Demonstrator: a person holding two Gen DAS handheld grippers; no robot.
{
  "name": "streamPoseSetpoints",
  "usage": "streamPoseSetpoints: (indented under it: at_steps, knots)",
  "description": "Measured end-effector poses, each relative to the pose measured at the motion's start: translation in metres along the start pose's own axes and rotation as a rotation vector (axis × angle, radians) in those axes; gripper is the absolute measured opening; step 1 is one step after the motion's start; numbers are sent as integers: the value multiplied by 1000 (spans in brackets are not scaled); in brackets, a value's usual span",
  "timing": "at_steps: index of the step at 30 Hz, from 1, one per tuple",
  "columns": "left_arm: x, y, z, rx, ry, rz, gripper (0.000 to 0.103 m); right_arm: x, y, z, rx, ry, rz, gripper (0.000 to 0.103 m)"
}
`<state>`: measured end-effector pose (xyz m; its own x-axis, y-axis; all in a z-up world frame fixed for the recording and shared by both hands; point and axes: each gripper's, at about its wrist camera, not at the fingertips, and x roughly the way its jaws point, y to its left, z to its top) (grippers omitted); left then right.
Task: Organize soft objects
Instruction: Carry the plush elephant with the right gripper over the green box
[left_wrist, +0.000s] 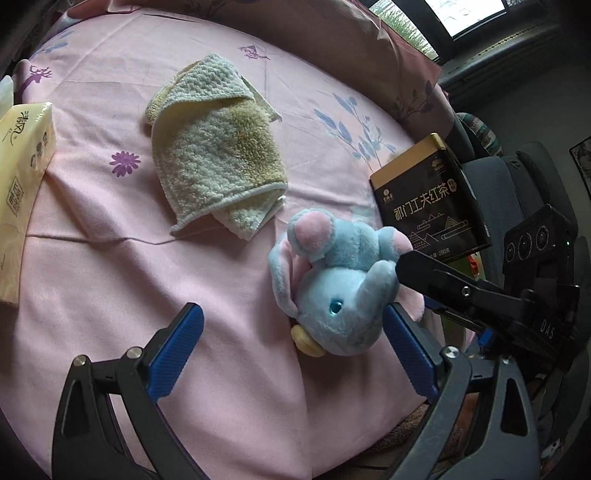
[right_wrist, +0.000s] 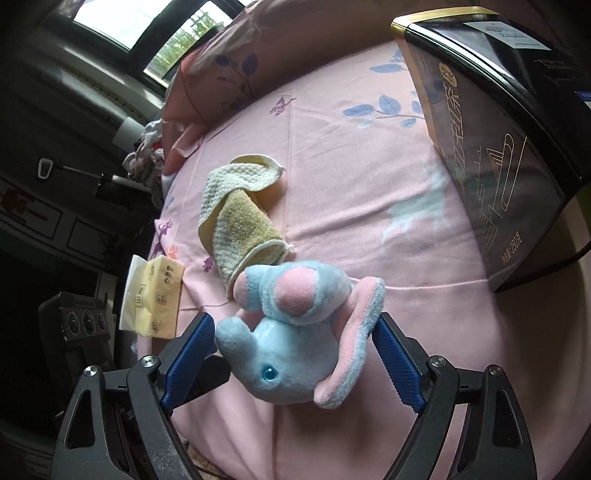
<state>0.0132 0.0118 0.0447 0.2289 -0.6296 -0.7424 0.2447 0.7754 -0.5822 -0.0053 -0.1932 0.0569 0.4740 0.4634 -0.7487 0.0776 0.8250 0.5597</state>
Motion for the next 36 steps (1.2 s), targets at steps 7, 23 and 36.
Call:
streamPoseSetpoints:
  at_steps: [7, 23, 36]
  knots:
    - [30, -21, -8, 46, 97, -23, 93, 11, 7, -4, -42, 39, 32, 84]
    - [-8, -88, -10, 261, -227, 50, 61, -49, 30, -6, -170, -177, 14, 67]
    - [19, -237, 8, 549, -293, 1, 59, -176, -60, 13, 4, -546, 67, 67]
